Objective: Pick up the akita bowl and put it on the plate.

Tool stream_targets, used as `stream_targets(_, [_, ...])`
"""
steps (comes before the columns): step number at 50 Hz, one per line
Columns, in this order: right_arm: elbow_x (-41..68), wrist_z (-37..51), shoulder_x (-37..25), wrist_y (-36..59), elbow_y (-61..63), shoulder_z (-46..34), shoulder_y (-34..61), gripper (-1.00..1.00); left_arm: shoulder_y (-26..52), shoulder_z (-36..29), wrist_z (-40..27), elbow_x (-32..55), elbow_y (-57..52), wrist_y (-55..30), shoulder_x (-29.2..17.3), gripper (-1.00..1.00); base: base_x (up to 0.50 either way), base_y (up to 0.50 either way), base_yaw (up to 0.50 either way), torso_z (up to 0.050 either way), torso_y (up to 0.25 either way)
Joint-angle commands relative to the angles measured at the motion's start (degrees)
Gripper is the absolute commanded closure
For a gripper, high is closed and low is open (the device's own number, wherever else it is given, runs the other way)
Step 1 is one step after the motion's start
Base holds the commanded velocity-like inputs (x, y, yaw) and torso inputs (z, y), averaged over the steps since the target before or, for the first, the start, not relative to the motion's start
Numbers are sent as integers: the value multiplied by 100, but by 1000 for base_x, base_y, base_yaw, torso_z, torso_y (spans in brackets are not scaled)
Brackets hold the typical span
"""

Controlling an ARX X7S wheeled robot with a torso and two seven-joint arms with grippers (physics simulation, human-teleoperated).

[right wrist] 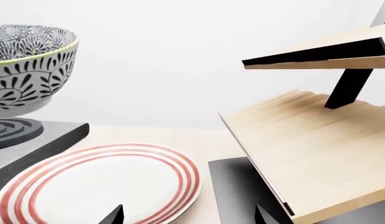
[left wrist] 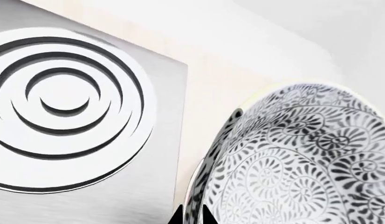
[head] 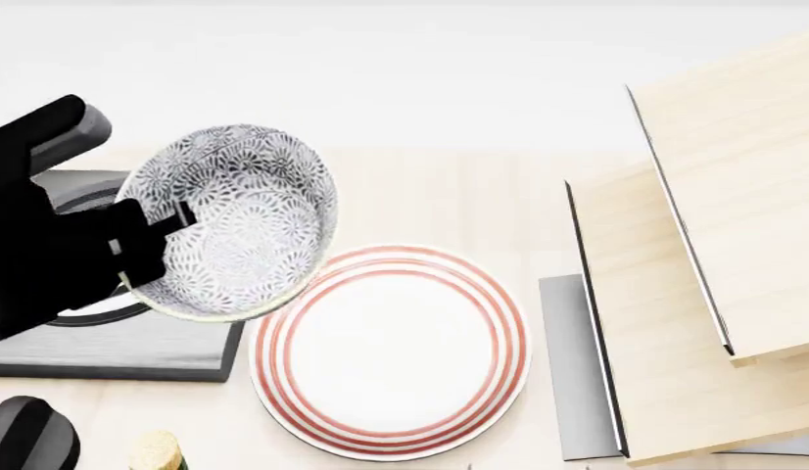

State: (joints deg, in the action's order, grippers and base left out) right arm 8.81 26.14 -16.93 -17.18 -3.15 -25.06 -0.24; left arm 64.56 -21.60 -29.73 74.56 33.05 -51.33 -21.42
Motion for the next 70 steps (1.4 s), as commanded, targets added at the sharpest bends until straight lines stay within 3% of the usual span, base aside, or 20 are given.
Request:
stream_targets(1, [12,-13,10,-38,-77,-37,19,-100,614,-541,329,-363,662,-289,233,100,0,0,0,0,0])
stream_targets(20, [24,-8,3,-132,-151,-75,0,-100,1332,-976,1072,-884,2046,40,850,100,0,0,0,0,1])
stream_targets(31, [-3,-33,22,-163,-220,-146,17,-100,2045,-1505,2340,-1563,4152,627,1615,100,0,0,0,0,0])
stream_targets(39, [-18,-21,-14,-143,-159,-162,1,-100,2032,-1146,2463,-2005,4189,562,1828,100,0,0,0,0,0])
stream_targets(48, [-8,-21,-40,-130,-138,-174,5,-100,1970,-270,2799,-3356,4191,384,2134,100,0,0,0,0,1])
stream_targets(66, [-50,10,-68,-75,-39,-237,-21,-100,1882,-2782,3348,-1034,4185,1116,2141,100,0,0,0,0,0])
stream_targets(70, [-53,6,-54,-92,-90,-253,-7,-100,1827,-2768,3380,-892,4191,1260,2139,100,0,0,0,0,0])
